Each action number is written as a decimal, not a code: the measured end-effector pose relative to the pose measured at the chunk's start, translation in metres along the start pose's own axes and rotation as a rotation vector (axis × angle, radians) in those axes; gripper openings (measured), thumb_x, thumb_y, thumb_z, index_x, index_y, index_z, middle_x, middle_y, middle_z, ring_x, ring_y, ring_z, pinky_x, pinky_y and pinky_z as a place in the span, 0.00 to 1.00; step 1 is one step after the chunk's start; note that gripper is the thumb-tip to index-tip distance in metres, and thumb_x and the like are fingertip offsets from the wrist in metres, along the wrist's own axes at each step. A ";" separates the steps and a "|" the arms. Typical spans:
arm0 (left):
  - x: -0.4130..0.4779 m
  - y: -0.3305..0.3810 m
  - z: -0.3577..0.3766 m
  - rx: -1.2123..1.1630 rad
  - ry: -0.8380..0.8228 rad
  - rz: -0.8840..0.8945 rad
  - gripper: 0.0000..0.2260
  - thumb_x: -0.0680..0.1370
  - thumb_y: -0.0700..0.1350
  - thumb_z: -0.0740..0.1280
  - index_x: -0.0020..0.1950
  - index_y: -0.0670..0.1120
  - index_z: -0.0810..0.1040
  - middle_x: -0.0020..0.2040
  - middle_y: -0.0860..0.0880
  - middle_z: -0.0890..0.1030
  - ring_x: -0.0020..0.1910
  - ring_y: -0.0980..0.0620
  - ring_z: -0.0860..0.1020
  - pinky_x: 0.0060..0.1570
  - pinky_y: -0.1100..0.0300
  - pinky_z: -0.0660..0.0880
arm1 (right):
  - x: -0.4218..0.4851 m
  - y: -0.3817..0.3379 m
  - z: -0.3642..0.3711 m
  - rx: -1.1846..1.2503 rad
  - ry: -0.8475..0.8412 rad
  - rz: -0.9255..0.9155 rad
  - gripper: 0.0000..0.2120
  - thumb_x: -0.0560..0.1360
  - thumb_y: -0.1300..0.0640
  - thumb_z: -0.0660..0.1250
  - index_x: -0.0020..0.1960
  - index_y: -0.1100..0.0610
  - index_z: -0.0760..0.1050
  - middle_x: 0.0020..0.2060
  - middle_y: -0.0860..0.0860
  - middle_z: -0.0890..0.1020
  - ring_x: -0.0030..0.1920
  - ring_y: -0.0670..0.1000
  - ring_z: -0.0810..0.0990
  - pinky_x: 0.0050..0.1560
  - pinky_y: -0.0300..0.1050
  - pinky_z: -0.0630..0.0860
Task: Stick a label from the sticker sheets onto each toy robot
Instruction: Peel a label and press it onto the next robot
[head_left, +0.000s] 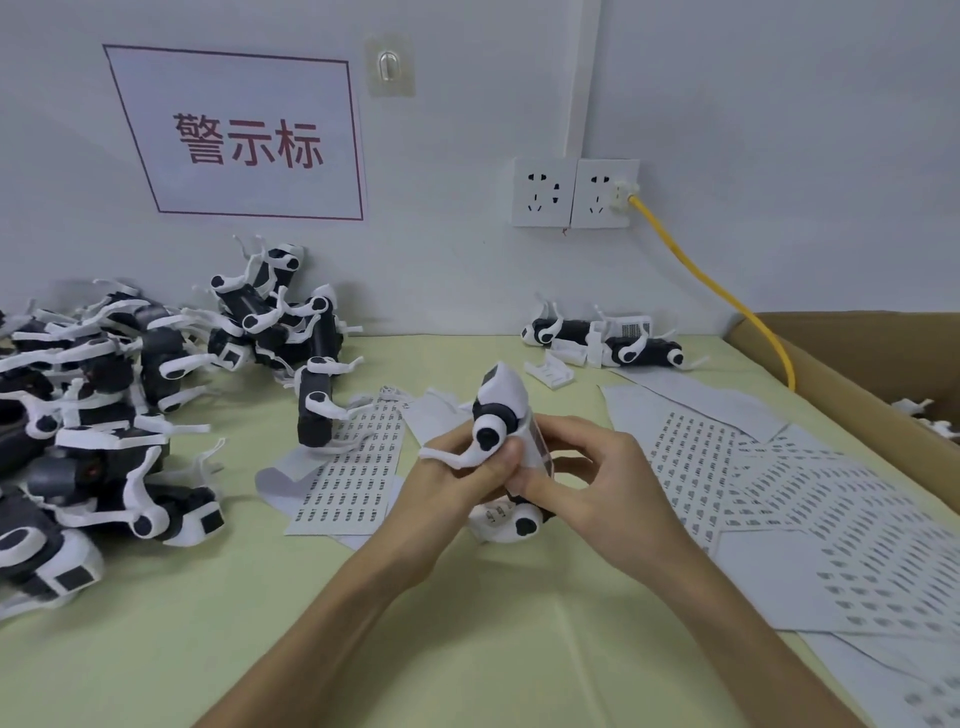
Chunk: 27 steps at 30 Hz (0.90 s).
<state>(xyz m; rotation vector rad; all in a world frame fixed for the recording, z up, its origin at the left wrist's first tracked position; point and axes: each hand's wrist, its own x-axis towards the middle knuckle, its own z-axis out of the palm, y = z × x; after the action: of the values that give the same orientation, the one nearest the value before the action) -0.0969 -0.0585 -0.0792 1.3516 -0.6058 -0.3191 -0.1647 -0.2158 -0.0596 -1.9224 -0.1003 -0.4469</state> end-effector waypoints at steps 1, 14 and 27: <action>0.000 0.000 0.000 0.024 -0.003 0.022 0.08 0.79 0.49 0.69 0.52 0.49 0.86 0.50 0.46 0.88 0.53 0.49 0.86 0.53 0.57 0.81 | 0.000 -0.001 -0.002 0.009 -0.011 0.013 0.16 0.71 0.58 0.79 0.58 0.51 0.83 0.49 0.46 0.87 0.52 0.47 0.85 0.58 0.50 0.79; -0.003 -0.003 0.004 -0.094 -0.016 0.054 0.22 0.71 0.51 0.74 0.53 0.33 0.83 0.50 0.35 0.86 0.51 0.37 0.86 0.50 0.44 0.83 | -0.004 0.002 0.002 -0.075 0.114 -0.009 0.19 0.57 0.40 0.79 0.42 0.49 0.80 0.37 0.42 0.85 0.40 0.44 0.84 0.43 0.37 0.79; -0.005 0.002 0.003 -0.024 -0.055 0.071 0.04 0.72 0.51 0.74 0.40 0.53 0.86 0.37 0.53 0.85 0.39 0.53 0.85 0.41 0.60 0.80 | -0.002 0.000 -0.005 -0.072 0.055 0.008 0.18 0.56 0.49 0.82 0.41 0.52 0.80 0.35 0.44 0.84 0.38 0.43 0.81 0.45 0.48 0.82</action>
<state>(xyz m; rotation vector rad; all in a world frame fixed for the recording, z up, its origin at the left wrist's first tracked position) -0.1035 -0.0579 -0.0785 1.2986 -0.6920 -0.3056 -0.1680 -0.2202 -0.0584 -1.9788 -0.0415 -0.5036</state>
